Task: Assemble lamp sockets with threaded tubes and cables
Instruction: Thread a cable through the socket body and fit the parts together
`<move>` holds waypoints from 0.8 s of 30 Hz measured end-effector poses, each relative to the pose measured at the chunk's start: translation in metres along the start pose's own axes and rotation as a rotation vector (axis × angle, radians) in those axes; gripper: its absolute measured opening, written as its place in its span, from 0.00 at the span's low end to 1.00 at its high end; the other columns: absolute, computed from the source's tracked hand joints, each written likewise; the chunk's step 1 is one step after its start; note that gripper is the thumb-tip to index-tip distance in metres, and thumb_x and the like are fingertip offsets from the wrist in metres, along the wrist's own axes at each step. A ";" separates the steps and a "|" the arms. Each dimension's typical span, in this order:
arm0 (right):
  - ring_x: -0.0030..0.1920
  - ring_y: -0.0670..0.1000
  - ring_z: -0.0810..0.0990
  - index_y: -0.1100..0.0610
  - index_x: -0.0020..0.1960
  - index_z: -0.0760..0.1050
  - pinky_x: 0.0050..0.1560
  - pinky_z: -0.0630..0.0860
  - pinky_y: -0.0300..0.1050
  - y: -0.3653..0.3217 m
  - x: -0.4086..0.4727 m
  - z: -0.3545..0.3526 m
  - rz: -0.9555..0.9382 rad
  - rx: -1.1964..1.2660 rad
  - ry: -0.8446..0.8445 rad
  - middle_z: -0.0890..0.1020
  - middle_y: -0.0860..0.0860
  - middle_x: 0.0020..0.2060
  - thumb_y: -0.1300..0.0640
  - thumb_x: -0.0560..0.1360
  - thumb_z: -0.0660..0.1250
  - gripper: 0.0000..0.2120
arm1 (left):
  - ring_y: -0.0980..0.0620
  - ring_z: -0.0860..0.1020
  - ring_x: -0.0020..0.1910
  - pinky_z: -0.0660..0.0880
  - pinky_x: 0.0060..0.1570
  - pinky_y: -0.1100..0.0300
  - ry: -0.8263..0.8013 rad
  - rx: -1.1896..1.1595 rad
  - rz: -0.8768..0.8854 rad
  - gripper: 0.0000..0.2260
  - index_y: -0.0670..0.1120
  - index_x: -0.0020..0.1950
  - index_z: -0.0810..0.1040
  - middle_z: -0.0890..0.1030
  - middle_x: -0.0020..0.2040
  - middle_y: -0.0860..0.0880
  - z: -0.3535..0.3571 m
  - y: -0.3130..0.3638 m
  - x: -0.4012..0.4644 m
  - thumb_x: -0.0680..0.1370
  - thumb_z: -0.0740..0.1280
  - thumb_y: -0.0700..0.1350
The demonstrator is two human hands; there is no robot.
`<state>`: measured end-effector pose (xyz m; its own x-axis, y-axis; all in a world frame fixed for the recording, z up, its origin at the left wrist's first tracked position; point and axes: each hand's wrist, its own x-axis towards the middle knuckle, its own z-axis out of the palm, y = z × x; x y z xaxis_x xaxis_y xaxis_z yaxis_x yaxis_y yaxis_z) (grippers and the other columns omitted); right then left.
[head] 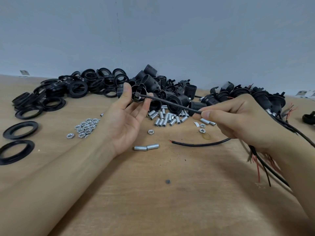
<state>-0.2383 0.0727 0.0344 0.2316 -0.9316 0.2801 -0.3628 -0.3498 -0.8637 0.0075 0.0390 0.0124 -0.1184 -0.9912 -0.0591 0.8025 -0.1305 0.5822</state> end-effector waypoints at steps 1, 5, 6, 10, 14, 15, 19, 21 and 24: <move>0.24 0.50 0.56 0.48 0.46 0.87 0.27 0.55 0.39 0.000 0.000 0.000 0.002 -0.004 0.004 0.72 0.73 0.28 0.57 0.75 0.71 0.07 | 0.51 0.85 0.47 0.81 0.44 0.63 -0.005 0.012 0.004 0.13 0.40 0.51 0.78 0.85 0.45 0.44 0.000 0.000 0.000 0.76 0.69 0.49; 0.25 0.51 0.56 0.46 0.45 0.87 0.28 0.55 0.39 0.001 0.001 0.000 -0.005 -0.038 0.025 0.66 0.63 0.24 0.56 0.76 0.70 0.08 | 0.51 0.85 0.48 0.80 0.45 0.64 -0.046 0.106 0.015 0.15 0.40 0.52 0.79 0.85 0.48 0.45 0.000 -0.001 -0.001 0.72 0.71 0.50; 0.25 0.52 0.56 0.47 0.45 0.87 0.28 0.55 0.39 0.001 0.001 -0.001 0.012 -0.042 0.023 0.66 0.66 0.24 0.56 0.76 0.70 0.07 | 0.51 0.85 0.48 0.80 0.45 0.64 -0.051 0.135 0.023 0.16 0.40 0.53 0.79 0.85 0.49 0.45 0.000 -0.002 -0.001 0.71 0.72 0.49; 0.24 0.51 0.55 0.52 0.43 0.87 0.26 0.55 0.37 -0.002 -0.001 0.000 0.050 -0.036 -0.036 0.60 0.57 0.21 0.55 0.75 0.70 0.07 | 0.48 0.85 0.51 0.80 0.47 0.62 -0.080 0.246 0.083 0.26 0.39 0.65 0.73 0.84 0.53 0.44 0.001 -0.004 -0.004 0.69 0.74 0.45; 0.21 0.50 0.55 0.55 0.43 0.86 0.24 0.56 0.35 -0.003 0.000 0.002 0.094 0.008 -0.059 0.60 0.52 0.19 0.55 0.76 0.68 0.09 | 0.53 0.85 0.47 0.80 0.45 0.62 -0.157 0.482 0.182 0.29 0.43 0.63 0.74 0.86 0.46 0.49 0.000 -0.009 -0.009 0.63 0.77 0.42; 0.21 0.49 0.55 0.55 0.44 0.86 0.24 0.56 0.35 -0.003 0.000 0.005 0.107 0.045 -0.070 0.60 0.50 0.18 0.55 0.77 0.68 0.09 | 0.53 0.85 0.45 0.80 0.45 0.61 -0.175 0.523 0.194 0.29 0.43 0.62 0.74 0.86 0.44 0.49 0.001 -0.010 -0.010 0.62 0.77 0.43; 0.19 0.48 0.54 0.54 0.42 0.83 0.25 0.53 0.35 -0.006 0.002 0.015 0.158 0.274 -0.089 0.60 0.48 0.18 0.56 0.78 0.66 0.09 | 0.52 0.84 0.46 0.80 0.46 0.61 -0.181 0.455 0.152 0.27 0.40 0.63 0.76 0.86 0.48 0.48 0.003 -0.010 -0.010 0.67 0.74 0.48; 0.18 0.47 0.54 0.52 0.40 0.82 0.25 0.53 0.34 -0.008 0.003 0.019 0.175 0.339 -0.069 0.61 0.48 0.18 0.56 0.79 0.66 0.11 | 0.50 0.84 0.50 0.80 0.47 0.59 -0.197 0.549 0.154 0.23 0.40 0.61 0.79 0.85 0.51 0.46 0.003 -0.011 -0.010 0.70 0.71 0.51; 0.18 0.47 0.54 0.55 0.46 0.81 0.24 0.53 0.33 -0.009 0.002 0.027 0.199 0.436 -0.036 0.61 0.50 0.17 0.58 0.80 0.63 0.08 | 0.47 0.85 0.50 0.80 0.45 0.59 -0.276 0.750 0.194 0.14 0.43 0.53 0.83 0.86 0.50 0.44 0.001 -0.017 -0.015 0.71 0.71 0.48</move>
<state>-0.2104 0.0762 0.0316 0.2302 -0.9695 0.0837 0.0070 -0.0844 -0.9964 -0.0049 0.0563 0.0044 -0.2356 -0.9409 0.2433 0.2310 0.1889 0.9544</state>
